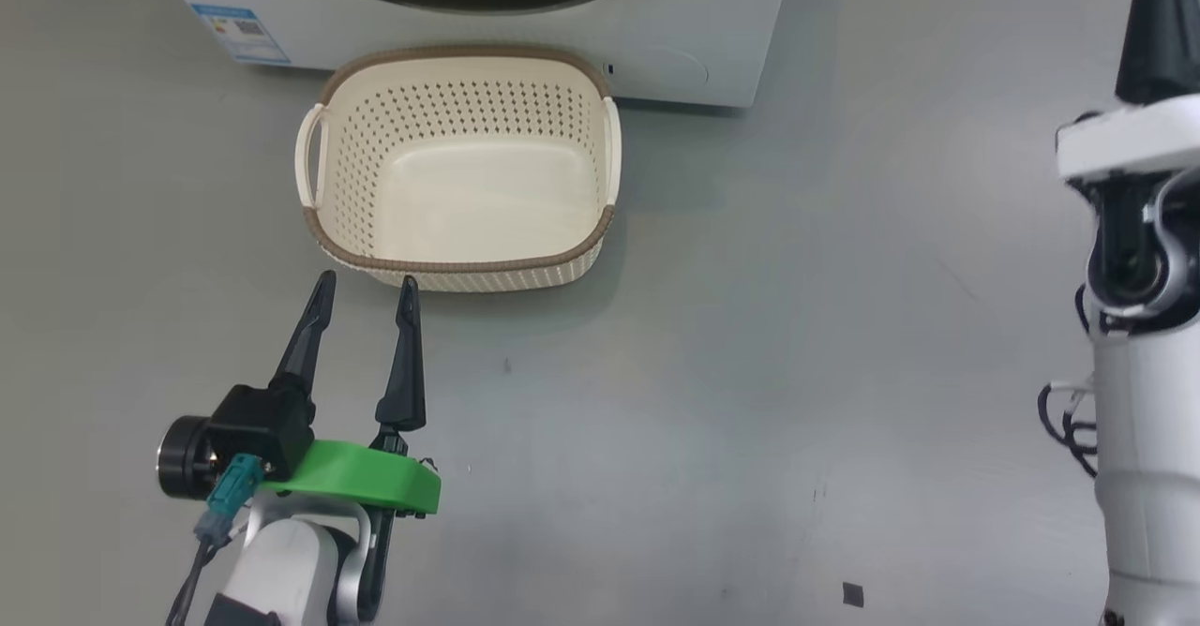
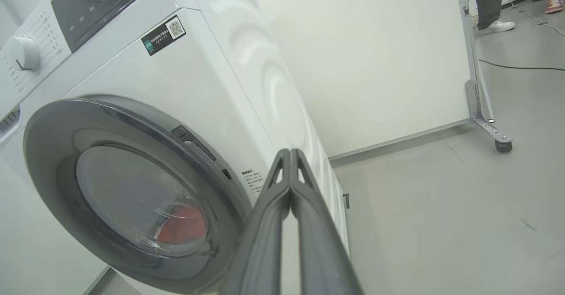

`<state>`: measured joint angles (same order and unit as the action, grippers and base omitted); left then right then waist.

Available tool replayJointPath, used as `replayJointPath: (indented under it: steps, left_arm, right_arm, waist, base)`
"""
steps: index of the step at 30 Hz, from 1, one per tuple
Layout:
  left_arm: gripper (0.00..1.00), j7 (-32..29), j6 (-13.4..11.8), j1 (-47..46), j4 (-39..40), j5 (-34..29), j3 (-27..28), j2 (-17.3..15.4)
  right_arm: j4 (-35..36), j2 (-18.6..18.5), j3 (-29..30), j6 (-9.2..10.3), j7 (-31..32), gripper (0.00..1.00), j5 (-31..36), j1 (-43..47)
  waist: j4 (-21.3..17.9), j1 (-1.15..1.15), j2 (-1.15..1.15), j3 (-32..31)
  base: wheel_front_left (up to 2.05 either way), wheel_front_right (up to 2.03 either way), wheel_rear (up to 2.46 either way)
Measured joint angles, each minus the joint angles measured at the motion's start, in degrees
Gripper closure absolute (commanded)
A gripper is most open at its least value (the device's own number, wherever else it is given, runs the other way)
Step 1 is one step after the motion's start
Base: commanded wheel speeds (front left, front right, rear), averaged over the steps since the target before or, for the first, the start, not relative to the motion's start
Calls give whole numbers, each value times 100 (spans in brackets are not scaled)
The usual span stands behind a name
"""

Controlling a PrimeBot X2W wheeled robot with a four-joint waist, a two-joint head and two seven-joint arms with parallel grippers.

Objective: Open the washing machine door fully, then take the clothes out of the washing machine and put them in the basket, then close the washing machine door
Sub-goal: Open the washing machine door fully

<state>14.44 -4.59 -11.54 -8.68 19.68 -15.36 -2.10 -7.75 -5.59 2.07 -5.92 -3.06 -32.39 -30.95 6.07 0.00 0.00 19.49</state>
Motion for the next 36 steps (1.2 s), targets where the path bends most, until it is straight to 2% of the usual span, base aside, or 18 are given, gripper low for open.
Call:
replayJointPath:
  steps: [5,9,15,31,36]
  left_arm:
    - [0,0,0,-233,58,40,-109,1]
    - [0,0,0,-439,111,53,-155,7]
    - [0,0,0,-644,122,181,-260,23]
    - [0,0,0,-834,19,394,-500,46]
    - [0,0,0,-890,25,401,-559,54]
  right_arm:
    - [12,-24,143,12,601,100,-433,-964]
    - [-63,16,280,146,1067,100,-1014,-1535]
    - [-277,21,375,378,1626,100,-1444,-2431]
    - [-1128,24,606,954,2808,100,-2466,-3806]
    - [-1236,23,544,1017,3048,100,-2529,-4315]
  waist:
    - [199,0,0,446]
    - [313,0,0,748]
    - [484,0,0,1181]
    - [1121,0,0,1877]
    - [1230,0,0,2039]
  base:
    - [0,0,0]
    - [0,0,0]
    - [0,0,0]
    - [0,0,0]
    - [0,0,0]
